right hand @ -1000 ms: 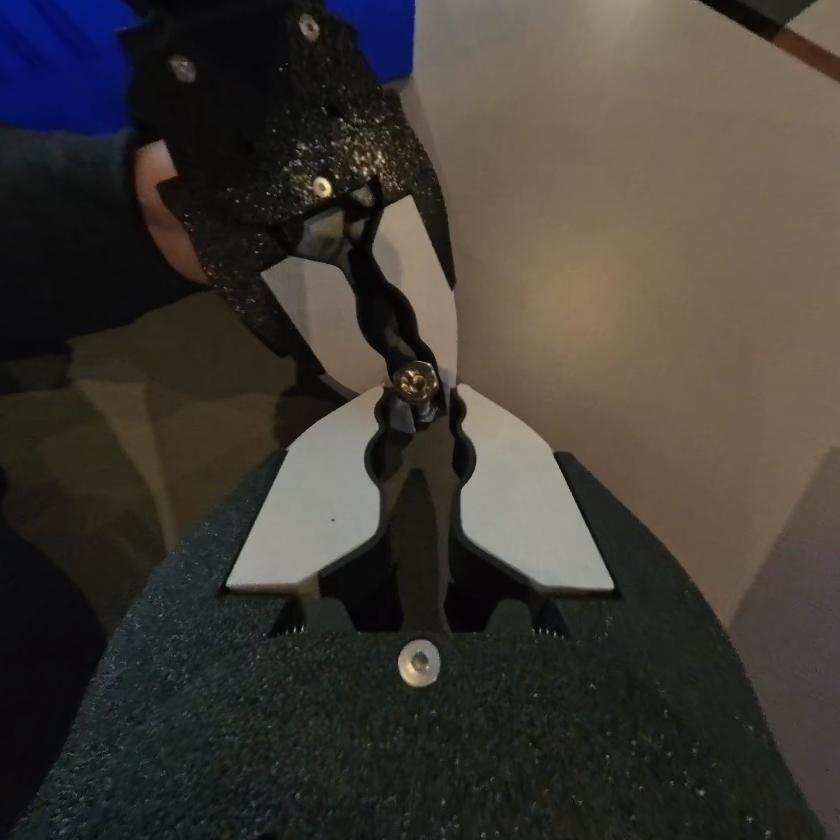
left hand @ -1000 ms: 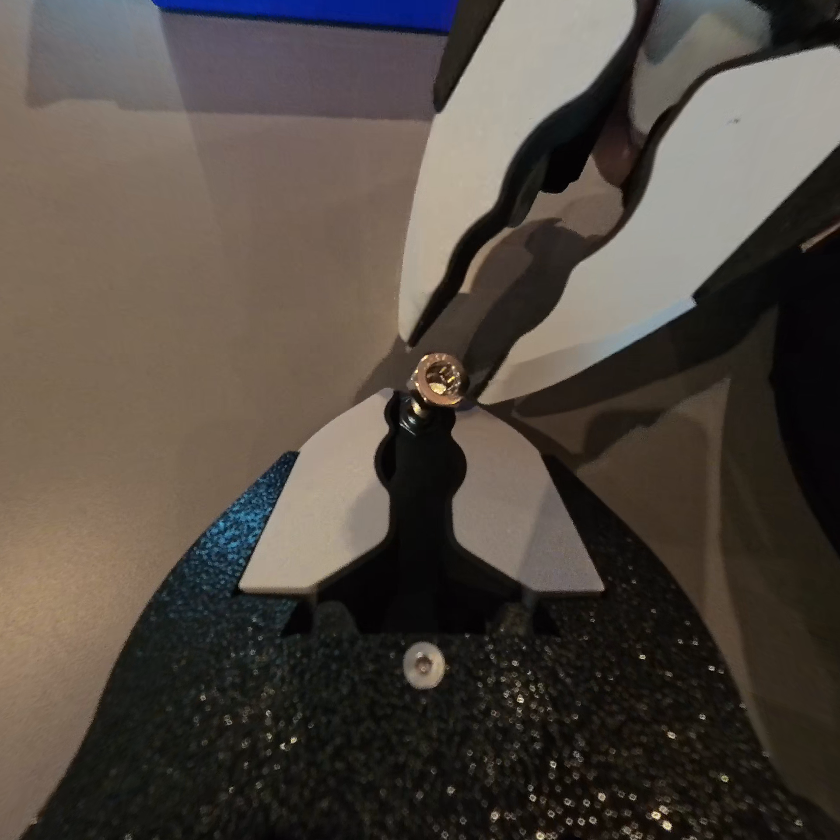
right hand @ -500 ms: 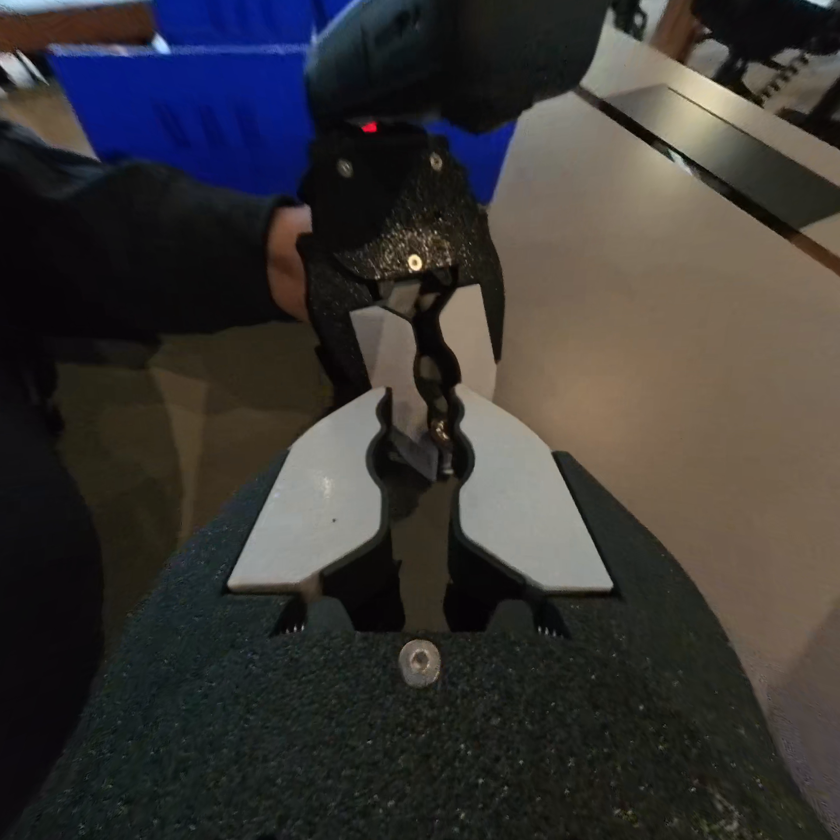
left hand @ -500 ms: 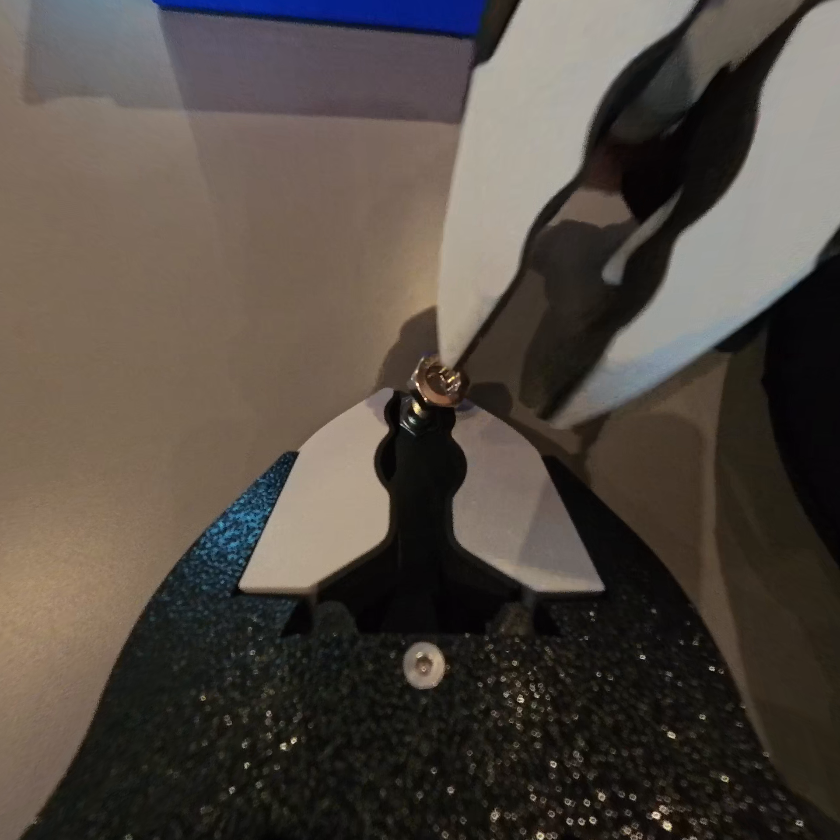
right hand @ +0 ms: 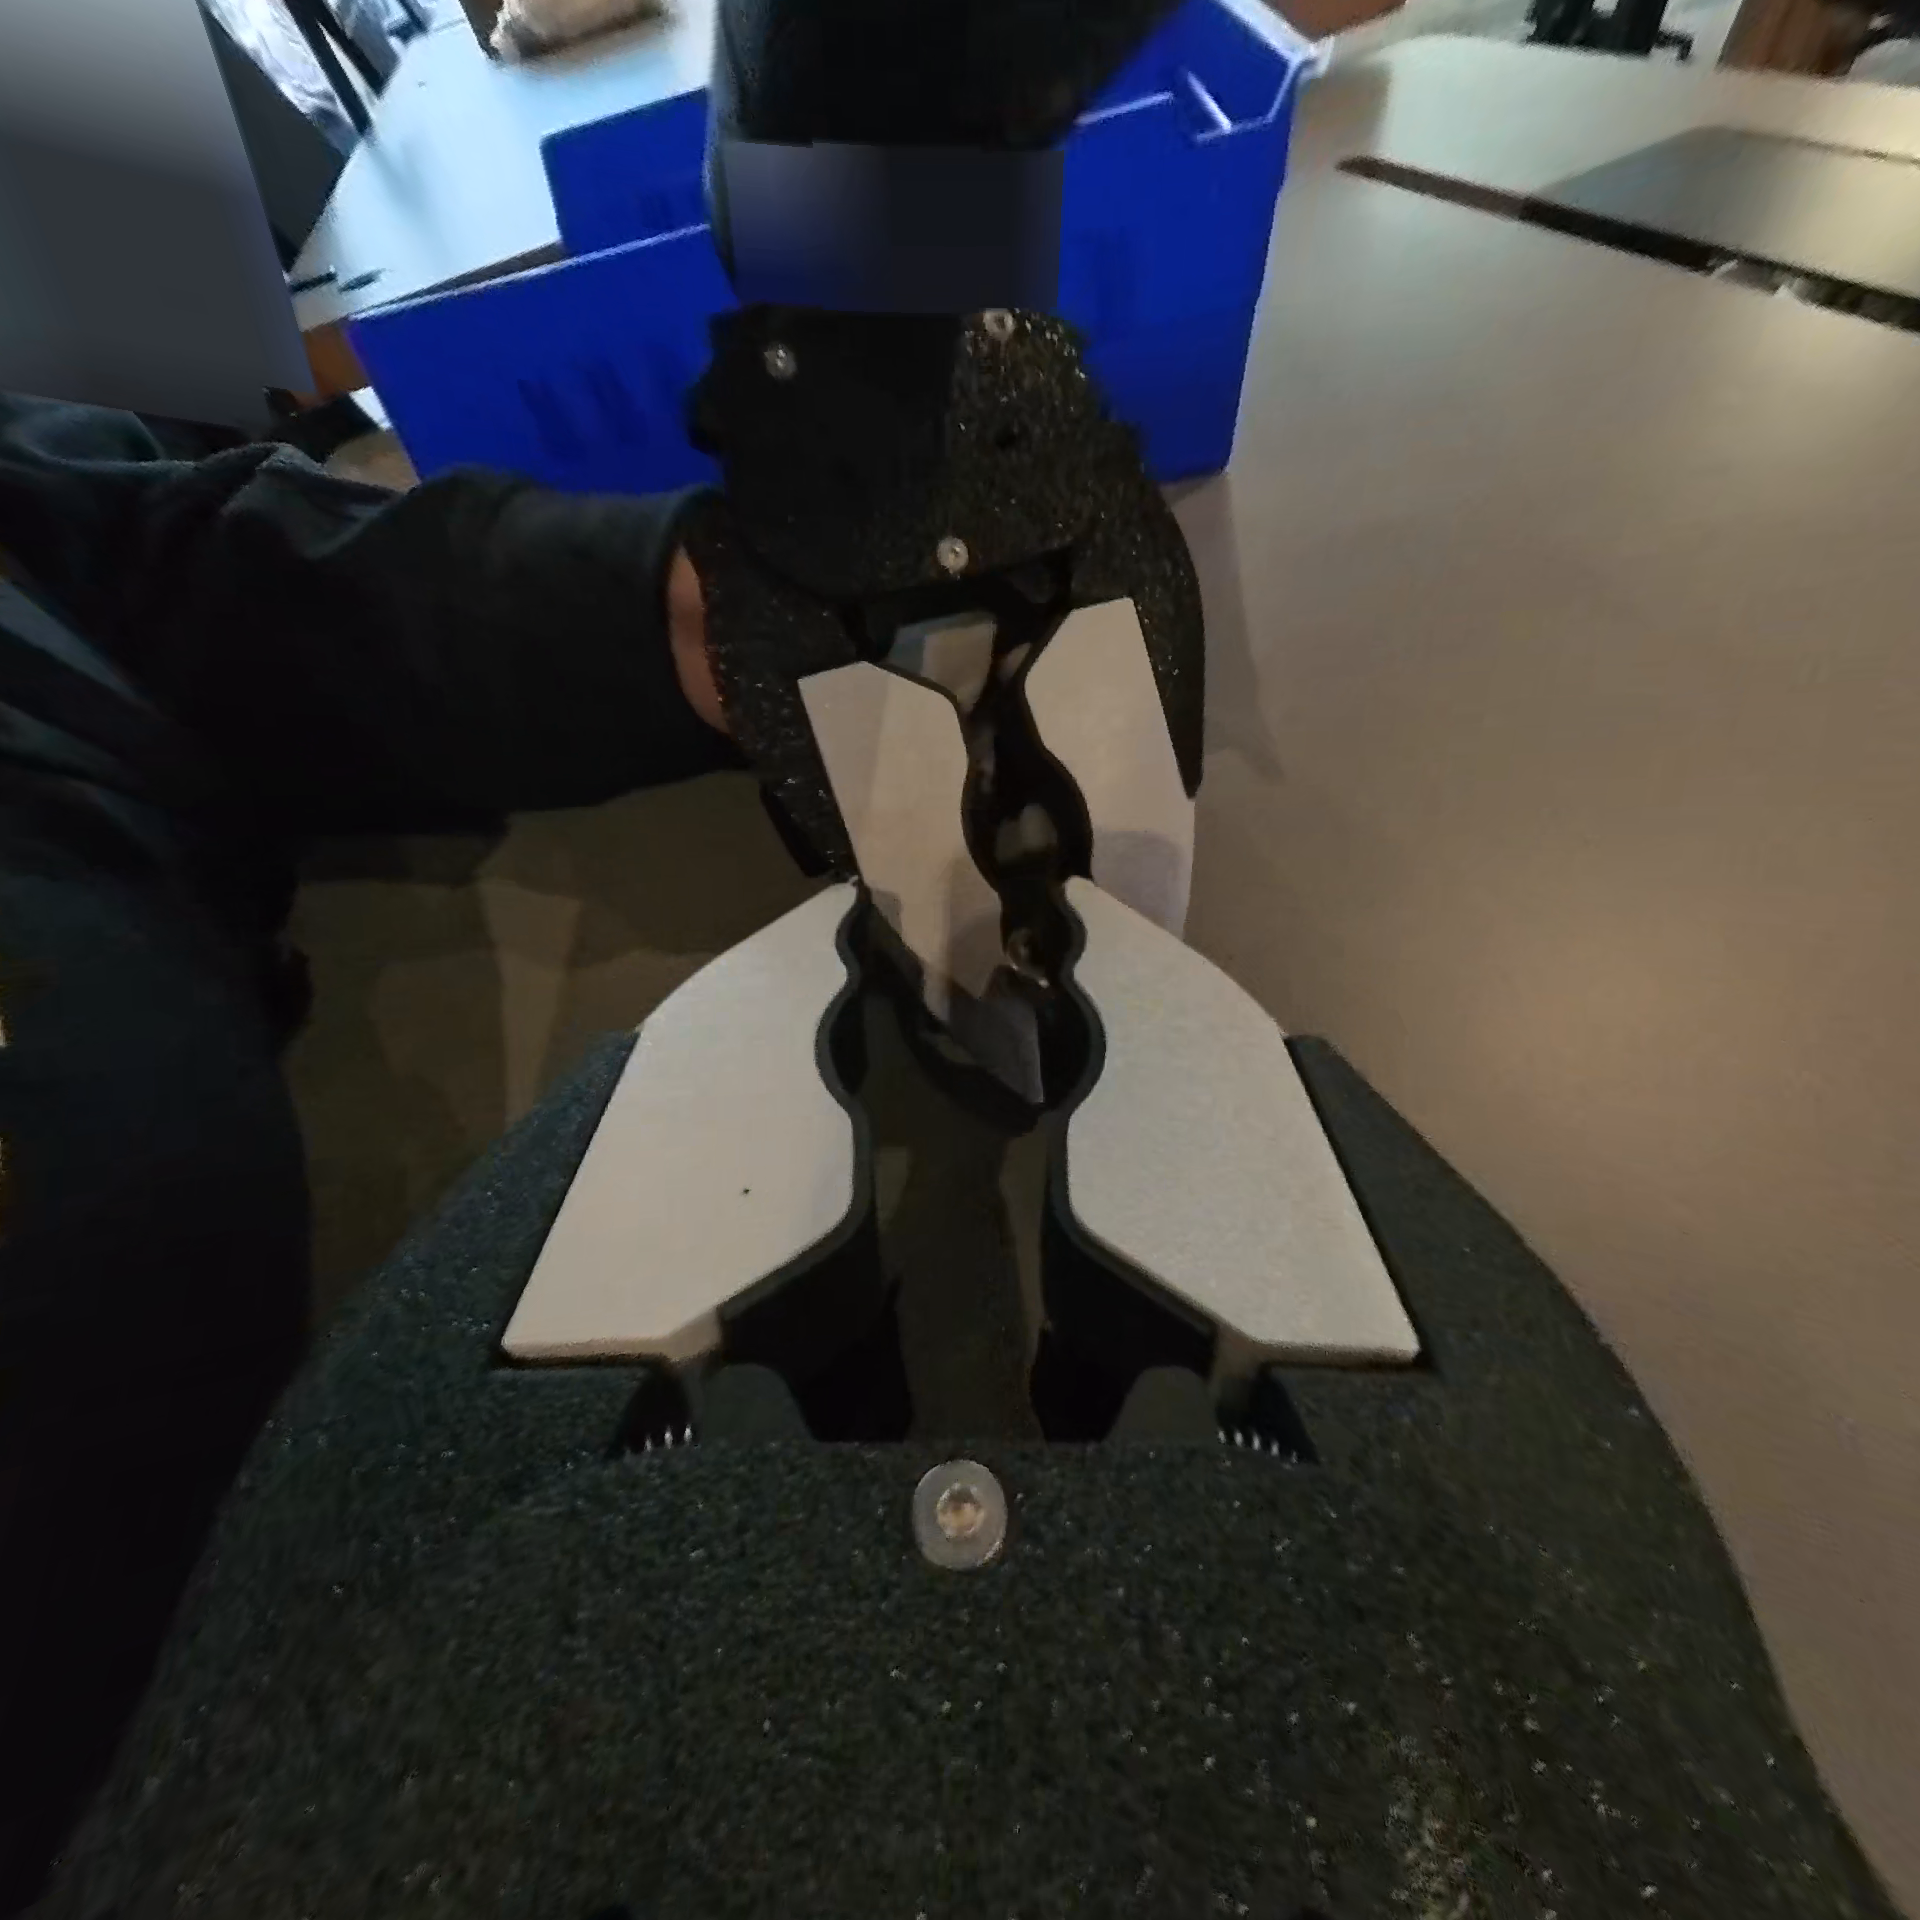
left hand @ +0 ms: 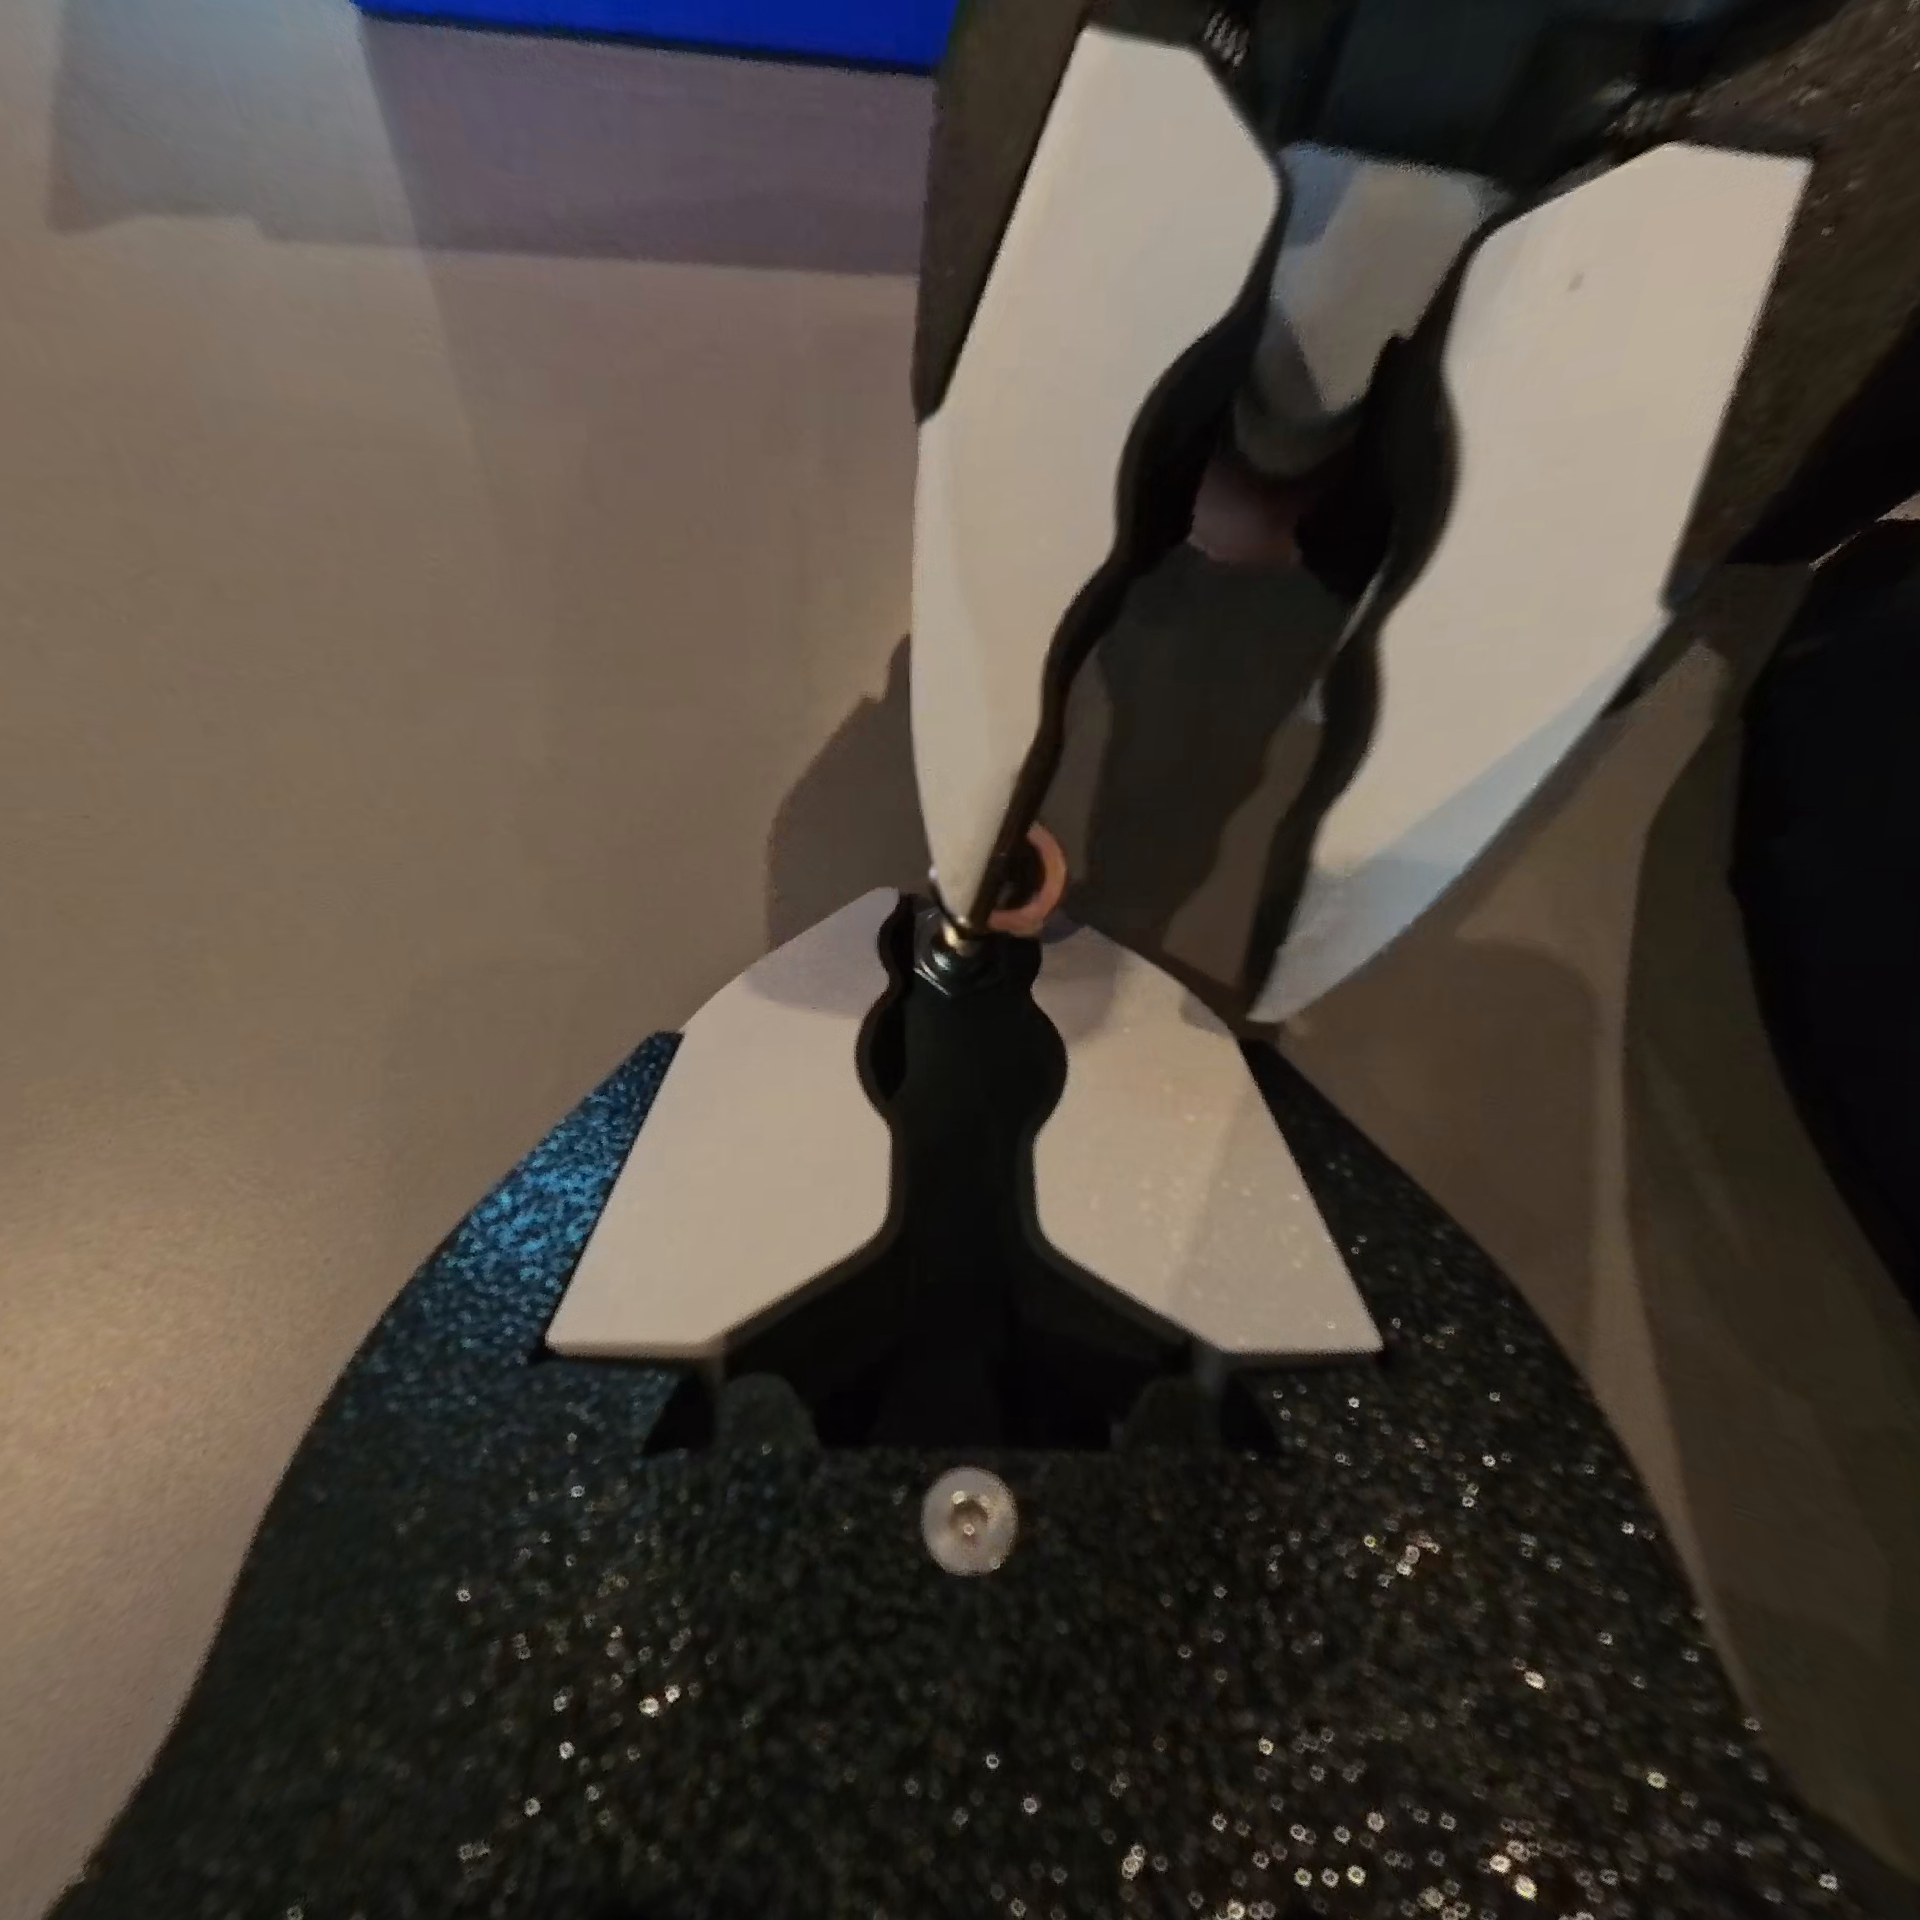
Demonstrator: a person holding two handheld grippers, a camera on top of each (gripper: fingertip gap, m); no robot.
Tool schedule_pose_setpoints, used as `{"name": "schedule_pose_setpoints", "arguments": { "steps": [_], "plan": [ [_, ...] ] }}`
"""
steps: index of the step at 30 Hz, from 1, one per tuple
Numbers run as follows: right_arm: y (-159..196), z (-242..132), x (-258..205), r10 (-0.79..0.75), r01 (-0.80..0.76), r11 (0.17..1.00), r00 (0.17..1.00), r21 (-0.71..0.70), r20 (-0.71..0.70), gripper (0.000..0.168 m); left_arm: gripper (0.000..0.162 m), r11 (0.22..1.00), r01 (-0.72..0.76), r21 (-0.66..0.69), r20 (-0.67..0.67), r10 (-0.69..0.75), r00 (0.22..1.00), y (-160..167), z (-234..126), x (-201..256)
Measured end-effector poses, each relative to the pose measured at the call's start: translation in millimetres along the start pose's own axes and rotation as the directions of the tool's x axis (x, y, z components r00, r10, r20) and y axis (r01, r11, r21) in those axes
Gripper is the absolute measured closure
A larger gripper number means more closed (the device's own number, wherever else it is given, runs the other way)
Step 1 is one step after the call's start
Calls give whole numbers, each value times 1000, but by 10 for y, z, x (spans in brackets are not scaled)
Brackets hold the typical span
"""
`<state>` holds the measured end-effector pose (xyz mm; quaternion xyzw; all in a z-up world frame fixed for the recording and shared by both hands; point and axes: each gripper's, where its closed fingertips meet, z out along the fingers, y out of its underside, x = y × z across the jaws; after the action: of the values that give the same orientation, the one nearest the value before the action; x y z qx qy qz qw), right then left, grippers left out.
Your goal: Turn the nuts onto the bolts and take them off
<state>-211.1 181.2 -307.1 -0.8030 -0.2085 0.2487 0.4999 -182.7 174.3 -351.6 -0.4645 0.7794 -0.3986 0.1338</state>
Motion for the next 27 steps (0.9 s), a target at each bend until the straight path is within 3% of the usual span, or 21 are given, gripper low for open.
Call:
{"name": "schedule_pose_setpoints", "arguments": {
  "steps": [6, 10, 22, 27],
  "plan": [
    [2, 1, -5, 4, -4, 1000, 1000, -3, 11, 138, 146, 1000, 1, 0, -1, -1, 1000, 0, 0, 1],
    [-89, -102, 45, -50, 54, 995, 997, 78, -52, 142, 146, 1000, 1, 0, -1, -1, 1000, -1, -1, 2],
    [110, -145, 97, -107, 103, 993, 991, -53, -86, 142, 146, 1000, 2, 0, -2, -2, 1000, -2, 0, 3],
    [53, -127, 124, -122, 119, 992, 987, -26, -106, 140, 146, 1000, 2, 0, -2, -2, 1000, -1, -1, 2]
  ]
}}
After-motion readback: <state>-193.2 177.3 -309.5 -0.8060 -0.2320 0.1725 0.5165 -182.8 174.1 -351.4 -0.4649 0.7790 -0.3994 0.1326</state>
